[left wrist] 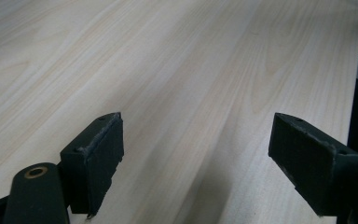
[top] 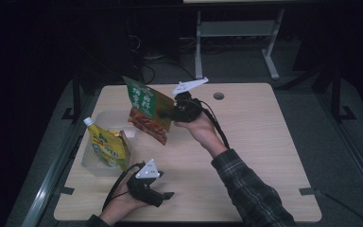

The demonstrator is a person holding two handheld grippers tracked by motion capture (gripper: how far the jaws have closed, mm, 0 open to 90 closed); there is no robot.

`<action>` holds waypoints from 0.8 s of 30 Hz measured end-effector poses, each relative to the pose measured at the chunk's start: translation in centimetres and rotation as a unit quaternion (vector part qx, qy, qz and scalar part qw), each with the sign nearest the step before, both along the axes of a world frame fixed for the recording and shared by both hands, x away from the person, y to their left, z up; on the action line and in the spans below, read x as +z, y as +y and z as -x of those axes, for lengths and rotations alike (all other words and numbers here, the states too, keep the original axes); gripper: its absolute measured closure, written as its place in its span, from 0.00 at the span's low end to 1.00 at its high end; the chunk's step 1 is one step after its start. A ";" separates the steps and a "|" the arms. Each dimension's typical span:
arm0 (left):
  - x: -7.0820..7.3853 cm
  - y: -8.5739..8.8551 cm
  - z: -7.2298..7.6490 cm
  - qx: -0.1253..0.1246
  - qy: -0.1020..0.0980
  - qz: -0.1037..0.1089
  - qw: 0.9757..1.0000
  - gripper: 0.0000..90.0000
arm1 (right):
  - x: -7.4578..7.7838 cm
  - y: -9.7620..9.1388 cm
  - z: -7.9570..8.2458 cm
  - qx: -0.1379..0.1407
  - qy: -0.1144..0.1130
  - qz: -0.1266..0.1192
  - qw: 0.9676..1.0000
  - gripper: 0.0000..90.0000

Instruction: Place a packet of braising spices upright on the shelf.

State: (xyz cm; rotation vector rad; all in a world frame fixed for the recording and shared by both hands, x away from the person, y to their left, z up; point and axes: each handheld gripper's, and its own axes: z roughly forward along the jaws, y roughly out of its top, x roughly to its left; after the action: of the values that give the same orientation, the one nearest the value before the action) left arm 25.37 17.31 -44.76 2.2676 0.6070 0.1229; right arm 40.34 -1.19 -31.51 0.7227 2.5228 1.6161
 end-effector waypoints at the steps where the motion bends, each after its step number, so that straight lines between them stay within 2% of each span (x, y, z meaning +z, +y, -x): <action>1: 0.0 0.0 0.0 -0.002 0.000 -0.002 1.000 0.19 | 0.2 0.8 -0.3 0.002 -0.001 -0.001 1.000 1.00; 3: 0.0 -0.1 0.0 -0.003 0.001 -0.002 1.000 0.19 | 0.7 3.0 -1.1 0.012 -0.004 0.003 1.000 1.00; 4: -0.1 -0.1 0.0 -0.005 0.001 -0.001 1.000 0.19 | 0.7 3.0 -1.1 0.012 -0.004 0.003 1.000 1.00; 11: -0.1 -0.3 0.1 -0.012 -0.006 -0.007 1.000 0.19 | 0.8 7.8 -2.6 0.018 -0.006 0.002 1.000 1.00; 17: 0.1 -0.2 0.1 -0.016 -0.011 -0.011 1.000 0.19 | 0.5 9.7 -3.4 0.012 -0.004 -0.001 1.000 1.00; 24: 0.1 -0.4 0.1 -0.016 -0.008 -0.008 1.000 0.19 | -0.9 11.4 -4.2 0.006 0.001 0.004 1.000 1.00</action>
State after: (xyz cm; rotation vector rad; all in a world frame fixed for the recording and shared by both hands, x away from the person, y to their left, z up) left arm 25.22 16.95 -44.68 2.2894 0.5639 0.1312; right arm 44.55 10.22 -32.36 0.7120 2.5384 1.6086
